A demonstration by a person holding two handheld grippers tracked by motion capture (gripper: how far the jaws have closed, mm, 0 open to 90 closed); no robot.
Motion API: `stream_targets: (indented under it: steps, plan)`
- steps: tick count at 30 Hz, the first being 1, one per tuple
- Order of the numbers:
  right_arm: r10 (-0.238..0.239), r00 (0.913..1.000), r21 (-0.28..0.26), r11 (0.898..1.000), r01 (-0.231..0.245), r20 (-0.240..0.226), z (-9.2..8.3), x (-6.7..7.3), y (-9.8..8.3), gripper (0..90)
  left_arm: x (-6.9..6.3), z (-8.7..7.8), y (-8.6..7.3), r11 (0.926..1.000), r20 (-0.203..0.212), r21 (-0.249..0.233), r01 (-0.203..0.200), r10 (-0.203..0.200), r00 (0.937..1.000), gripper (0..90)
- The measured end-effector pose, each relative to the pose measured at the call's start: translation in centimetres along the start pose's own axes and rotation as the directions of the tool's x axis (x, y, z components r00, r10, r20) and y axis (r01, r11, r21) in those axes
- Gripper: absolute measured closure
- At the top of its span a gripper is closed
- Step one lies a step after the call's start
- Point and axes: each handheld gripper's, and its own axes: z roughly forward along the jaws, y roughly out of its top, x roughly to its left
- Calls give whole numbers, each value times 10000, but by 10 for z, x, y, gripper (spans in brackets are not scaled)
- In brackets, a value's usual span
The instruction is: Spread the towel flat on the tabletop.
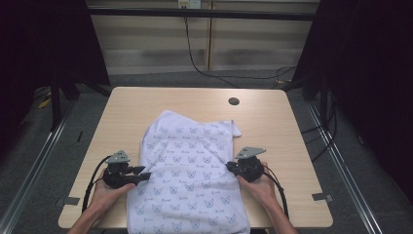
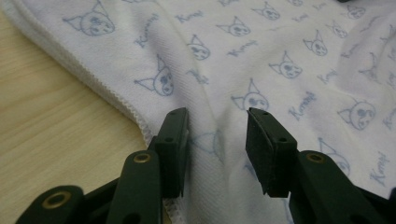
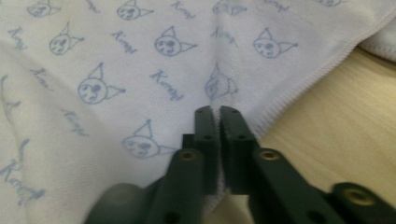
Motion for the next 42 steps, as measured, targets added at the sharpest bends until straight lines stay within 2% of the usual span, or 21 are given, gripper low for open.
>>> stream_targets:
  steps: [3, 4, 5, 6, 7, 8, 9, 10, 12, 16, 19, 21, 22, 24, 28, 30, 32, 37, 39, 40, 42]
  plan:
    - [170, 9996, -280, 9995, -176, -227, -12, 3, 1, 897, 1, -1, -1, 10000, 134, -7, 15, -15, 9999, 579]
    - [162, 9993, -990, 9949, -195, -342, -33, 6, 5, 898, 1, -1, -1, 9999, 243, 1, 127, -127, 9996, 579]
    - [162, 9993, -990, 9949, -195, -342, -33, 6, 5, 898, 1, -1, -1, 9999, 243, 1, 127, -127, 9996, 579]
    - [44, 9989, -1545, 9879, -116, -467, -57, 12, 9, 898, 1, -1, -1, 9999, 289, 34, 109, -110, 9995, 580]
    - [44, 9989, -1545, 9879, -116, -467, -57, 12, 9, 898, 0, -2, -1, 9999, 292, 69, 74, -76, 9995, 580]
    - [-29, 9969, -1967, 9804, -128, -792, -78, 19, 8, 898, -4, -3, -3, 9998, 415, 155, 94, -101, 9991, 579]
    - [-29, 9969, -1967, 9804, -128, -792, -78, 19, 8, 898, -4, -3, -3, 9998, 415, 155, 94, -101, 9991, 579]
    - [-200, 9953, -1827, 9832, 22, -952, -89, 31, 2, 897, -10, -6, -5, 9994, 521, 335, -63, 46, 9986, 580]
    - [-164, 9911, -1587, 9873, -49, -1322, -95, 43, -12, 895, -16, -11, -10, 9988, 650, 454, -166, 137, 9978, 580]
    - [191, 9794, -802, 9961, -358, -2011, -90, 64, -46, 894, -25, -20, -21, 9980, 1068, 630, -100, 33, 9943, 601]
    - [423, 9709, -250, 9985, -496, -2355, -89, 75, -65, 891, -33, -28, -30, 9965, 1546, 826, -107, -22, 9880, 635]
    - [394, 9681, -30, 9991, -415, -2475, -92, 79, -71, 854, -37, -31, -33, 9959, 1906, 845, -317, 151, 9816, 623]
    - [448, 9680, -115, 9987, -492, -2470, -94, 76, -71, 816, -38, -31, -32, 9972, 1822, 683, -316, 187, 9831, 618]
    - [705, 9737, -579, 9947, -850, -2168, -100, 61, -63, 750, -34, -29, -24, 9993, 2039, 332, -148, 77, 9790, 618]
    - [1219, 9853, -1234, 9829, -1366, -1194, -91, 7, -34, 677, -25, -13, 2, 9996, 1748, -214, -199, 234, 9843, 622]
    - [1634, 9849, -1183, 9784, -1693, -577, -78, -23, -23, 647, -20, -1, 13, 9995, 1681, -184, -238, 265, 9854, 625]
    - [1898, 9814, -917, 9772, -1916, -279, -62, -47, -15, 589, -16, 10, 19, 9997, 1680, -212, -72, 107, 9857, 625]
    - [1972, 9801, -321, 9800, -1965, 228, -32, -72, -1, 452, -12, 22, 17, 9999, 1316, 155, -28, 8, 9913, 617]
    - [2119, 9773, -208, 9771, -2118, -3, -24, -76, -1, 451, -13, 21, 12, 9994, 1252, 283, -176, 139, 9920, 616]
    - [2244, 9745, -112, 9744, -2245, -86, -21, -76, -2, 494, -13, 19, 11, 9995, 1308, 290, -106, 67, 9914, 616]
    - [2174, 9752, -37, 9760, -2177, -420, -18, -74, -4, 729, -15, 15, 8, 9995, 1239, 312, -112, 73, 9923, 615]
